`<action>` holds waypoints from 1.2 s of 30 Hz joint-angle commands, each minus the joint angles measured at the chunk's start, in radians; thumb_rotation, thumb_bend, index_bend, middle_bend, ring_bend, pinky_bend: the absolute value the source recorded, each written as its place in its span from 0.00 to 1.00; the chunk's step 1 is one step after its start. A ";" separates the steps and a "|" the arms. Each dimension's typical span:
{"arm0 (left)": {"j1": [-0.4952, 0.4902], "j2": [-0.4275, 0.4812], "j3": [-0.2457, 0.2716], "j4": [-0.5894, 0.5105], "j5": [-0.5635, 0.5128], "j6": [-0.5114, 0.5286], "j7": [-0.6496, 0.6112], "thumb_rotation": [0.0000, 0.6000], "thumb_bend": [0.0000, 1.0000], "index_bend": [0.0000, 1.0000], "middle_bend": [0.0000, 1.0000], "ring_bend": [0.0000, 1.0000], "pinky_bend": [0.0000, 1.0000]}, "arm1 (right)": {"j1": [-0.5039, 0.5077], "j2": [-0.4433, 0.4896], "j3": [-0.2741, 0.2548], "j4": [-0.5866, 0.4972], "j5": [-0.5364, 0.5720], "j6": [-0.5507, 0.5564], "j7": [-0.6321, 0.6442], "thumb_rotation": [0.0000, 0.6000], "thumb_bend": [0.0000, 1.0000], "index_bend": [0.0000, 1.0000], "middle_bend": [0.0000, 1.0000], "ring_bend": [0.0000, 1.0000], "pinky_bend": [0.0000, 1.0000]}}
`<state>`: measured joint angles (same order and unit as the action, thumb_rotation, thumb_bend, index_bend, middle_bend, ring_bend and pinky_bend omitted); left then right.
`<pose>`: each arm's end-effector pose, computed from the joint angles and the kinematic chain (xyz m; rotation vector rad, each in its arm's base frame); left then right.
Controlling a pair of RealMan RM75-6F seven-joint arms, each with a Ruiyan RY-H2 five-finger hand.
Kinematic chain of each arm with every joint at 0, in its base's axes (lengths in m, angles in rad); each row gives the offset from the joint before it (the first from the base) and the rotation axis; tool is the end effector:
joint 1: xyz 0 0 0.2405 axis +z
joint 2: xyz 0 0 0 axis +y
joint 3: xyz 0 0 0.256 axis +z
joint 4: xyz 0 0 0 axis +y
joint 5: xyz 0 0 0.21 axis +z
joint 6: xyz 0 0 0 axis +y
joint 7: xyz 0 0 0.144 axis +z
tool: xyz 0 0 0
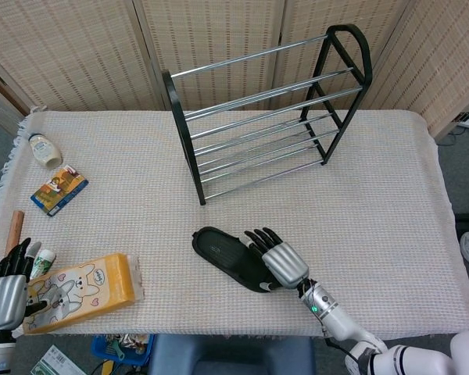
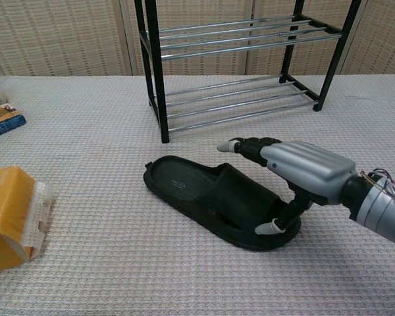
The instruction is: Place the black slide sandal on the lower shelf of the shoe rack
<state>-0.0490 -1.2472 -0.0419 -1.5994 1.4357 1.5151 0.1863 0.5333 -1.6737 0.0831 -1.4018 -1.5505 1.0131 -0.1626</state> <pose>-0.3149 0.1671 0.1248 -1.3304 -0.8916 -0.7979 -0.1649 -0.2659 -0.0602 2.0292 -0.9431 1.0738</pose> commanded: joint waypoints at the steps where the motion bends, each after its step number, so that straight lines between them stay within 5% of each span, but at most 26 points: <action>1: 0.000 0.001 -0.001 0.000 0.001 0.001 0.000 1.00 0.24 0.08 0.00 0.00 0.17 | 0.007 -0.013 0.024 0.043 0.033 0.005 -0.012 1.00 0.01 0.00 0.00 0.00 0.00; 10: 0.002 0.003 -0.004 0.001 -0.003 0.001 -0.003 1.00 0.24 0.08 0.00 0.00 0.17 | 0.043 -0.006 0.100 0.126 0.123 0.002 -0.083 1.00 0.04 0.00 0.00 0.00 0.00; 18: 0.006 0.007 -0.006 0.003 -0.007 0.002 -0.007 1.00 0.24 0.09 0.00 0.00 0.17 | 0.034 0.143 0.053 -0.119 0.065 0.017 -0.038 1.00 0.05 0.00 0.00 0.00 0.00; 23: 0.002 0.004 -0.004 -0.001 0.001 -0.001 -0.003 1.00 0.24 0.09 0.00 0.00 0.17 | 0.049 0.157 0.007 -0.203 -0.009 0.018 -0.056 1.00 0.05 0.00 0.01 0.00 0.00; 32: 0.011 0.007 -0.002 0.005 -0.005 0.004 -0.011 1.00 0.24 0.09 0.00 0.00 0.17 | 0.112 0.097 -0.008 -0.190 -0.014 -0.060 -0.204 1.00 0.36 0.00 0.20 0.00 0.00; 36: 0.015 0.005 0.000 0.010 -0.007 0.004 -0.017 1.00 0.24 0.09 0.00 0.00 0.17 | 0.136 0.075 -0.001 -0.179 0.027 -0.101 -0.279 1.00 0.43 0.00 0.26 0.00 0.00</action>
<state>-0.0346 -1.2423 -0.0425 -1.5897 1.4287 1.5189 0.1701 0.6522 -1.5835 0.0791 -1.5892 -1.5473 0.9376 -0.4070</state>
